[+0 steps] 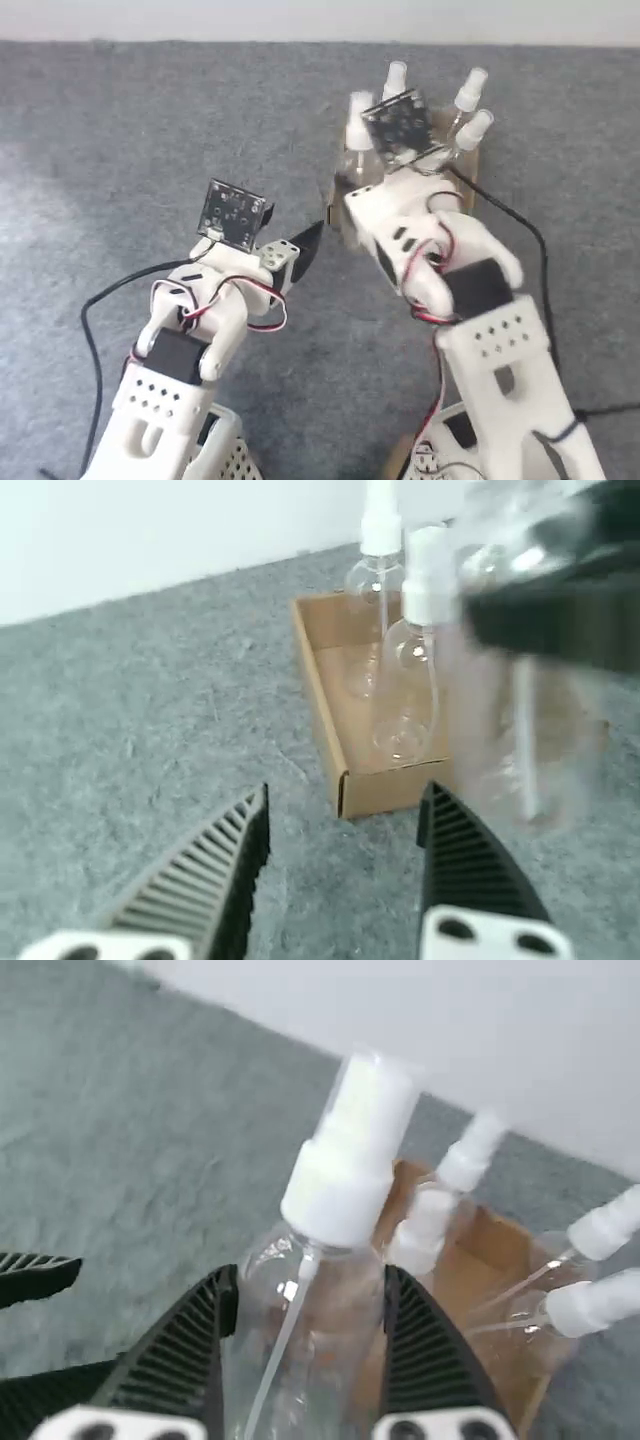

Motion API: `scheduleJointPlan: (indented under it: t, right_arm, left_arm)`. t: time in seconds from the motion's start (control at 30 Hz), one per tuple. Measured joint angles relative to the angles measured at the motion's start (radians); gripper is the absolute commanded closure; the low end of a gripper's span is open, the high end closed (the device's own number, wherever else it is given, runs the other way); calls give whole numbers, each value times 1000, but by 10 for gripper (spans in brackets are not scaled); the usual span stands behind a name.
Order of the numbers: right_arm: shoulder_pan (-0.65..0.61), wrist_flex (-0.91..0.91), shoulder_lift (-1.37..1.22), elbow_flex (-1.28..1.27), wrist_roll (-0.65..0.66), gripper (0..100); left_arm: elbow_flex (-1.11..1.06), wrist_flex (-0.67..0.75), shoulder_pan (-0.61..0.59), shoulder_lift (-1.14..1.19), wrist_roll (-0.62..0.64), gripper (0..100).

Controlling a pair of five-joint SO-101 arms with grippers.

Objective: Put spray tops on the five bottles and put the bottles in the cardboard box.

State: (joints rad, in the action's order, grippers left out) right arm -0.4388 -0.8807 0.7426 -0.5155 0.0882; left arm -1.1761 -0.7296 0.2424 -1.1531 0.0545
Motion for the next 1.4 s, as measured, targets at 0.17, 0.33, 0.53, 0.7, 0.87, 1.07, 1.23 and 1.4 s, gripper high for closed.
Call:
scheduleJointPlan:
  t: [0.17, 0.33, 0.53, 0.7, 0.87, 1.07, 1.23, 1.4]
  right_arm:
    - [137, 0, 94, 0, 11, 993]
    - [333, 127, 129, -120, 14, 993]
    - [371, 381, 129, -354, 14, 993]
    - [358, 601, 129, -520, 14, 993]
    - [339, 720, 120, -546, 14, 993]
    - [334, 836, -37, -546, 14, 993]
    - [333, 910, -104, -546, 14, 993]
    - [328, 948, -176, -546, 14, 993]
  left_arm:
    - [-11, 3, -2, 0, 0, 773]
    - [-14, 3, -2, 0, 0, 773]
    - [-14, 3, -2, 0, 0, 773]
    - [-14, 3, -2, 0, 0, 773]
    - [-14, 3, -2, 0, 0, 773]
    - [-14, 3, -2, 0, 0, 773]
    - [-14, 3, -2, 0, 0, 773]
    - [-14, 3, -2, 0, 0, 773]
